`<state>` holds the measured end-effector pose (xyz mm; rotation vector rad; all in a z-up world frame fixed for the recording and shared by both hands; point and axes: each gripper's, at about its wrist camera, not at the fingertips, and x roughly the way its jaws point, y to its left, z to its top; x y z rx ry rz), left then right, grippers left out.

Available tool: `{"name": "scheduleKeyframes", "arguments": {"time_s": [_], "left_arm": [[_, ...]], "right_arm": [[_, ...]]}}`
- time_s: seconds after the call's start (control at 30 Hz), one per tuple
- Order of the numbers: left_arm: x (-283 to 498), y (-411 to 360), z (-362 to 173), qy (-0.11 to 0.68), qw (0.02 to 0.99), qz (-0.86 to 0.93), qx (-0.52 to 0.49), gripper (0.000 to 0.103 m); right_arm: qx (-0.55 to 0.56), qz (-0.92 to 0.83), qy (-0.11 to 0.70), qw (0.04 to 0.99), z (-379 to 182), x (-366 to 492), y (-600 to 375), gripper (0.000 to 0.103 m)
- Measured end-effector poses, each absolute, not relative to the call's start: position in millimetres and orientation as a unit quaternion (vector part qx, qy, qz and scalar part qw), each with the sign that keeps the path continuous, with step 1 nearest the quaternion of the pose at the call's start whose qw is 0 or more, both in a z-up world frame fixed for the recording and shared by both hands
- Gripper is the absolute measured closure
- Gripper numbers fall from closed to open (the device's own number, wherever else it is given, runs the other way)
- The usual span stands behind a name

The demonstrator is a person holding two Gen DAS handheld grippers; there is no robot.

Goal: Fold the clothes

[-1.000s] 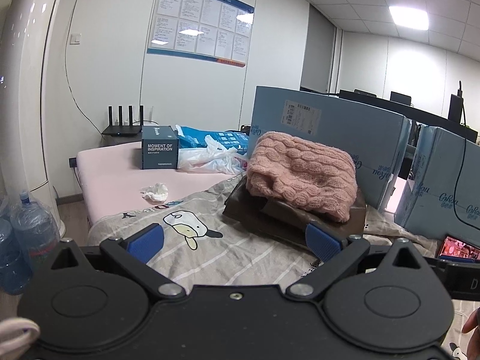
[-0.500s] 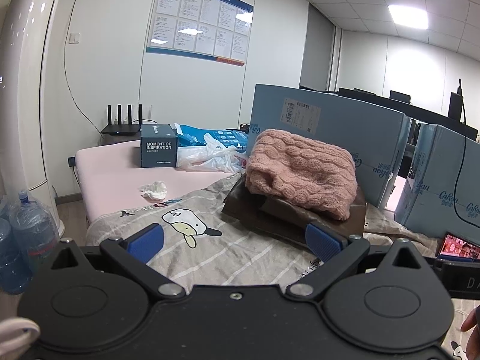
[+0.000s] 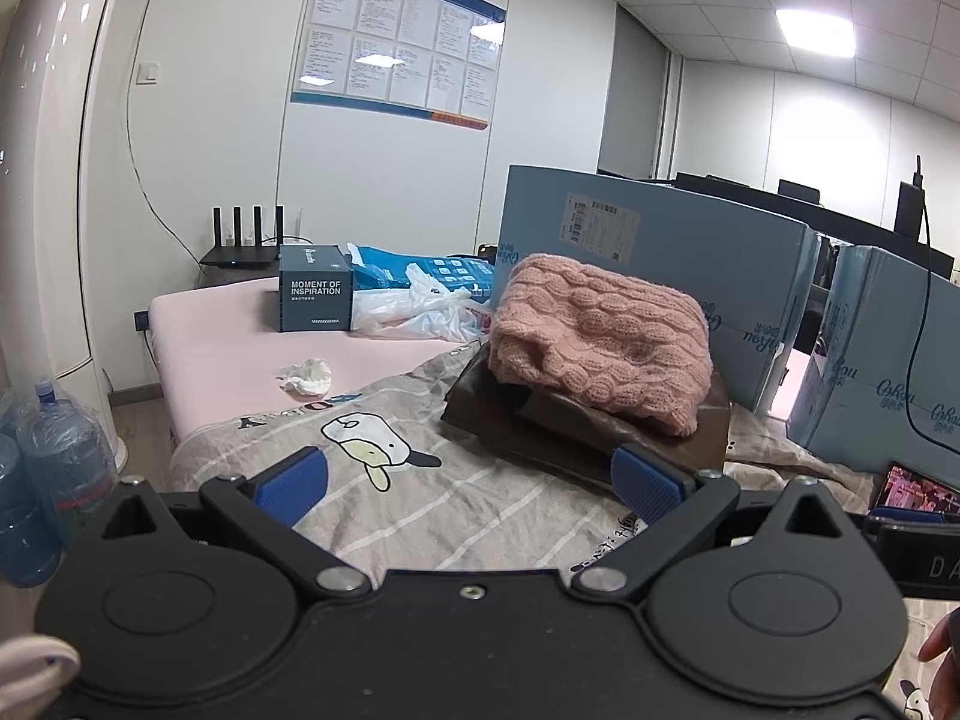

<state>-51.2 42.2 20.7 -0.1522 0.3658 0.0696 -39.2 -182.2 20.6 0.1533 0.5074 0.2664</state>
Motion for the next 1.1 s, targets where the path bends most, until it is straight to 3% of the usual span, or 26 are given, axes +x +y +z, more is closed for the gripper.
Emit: {"name": "scheduleKeyframes", "arguments": {"time_s": [1.1], "left_arm": [[-52.0, 41.5, 19.5, 0.185, 0.979, 0.034, -0.075, 0.000]], "right_arm": [[0.065, 0.133, 0.251, 0.957, 18.2, -40.1, -177.6, 0.000]]}}
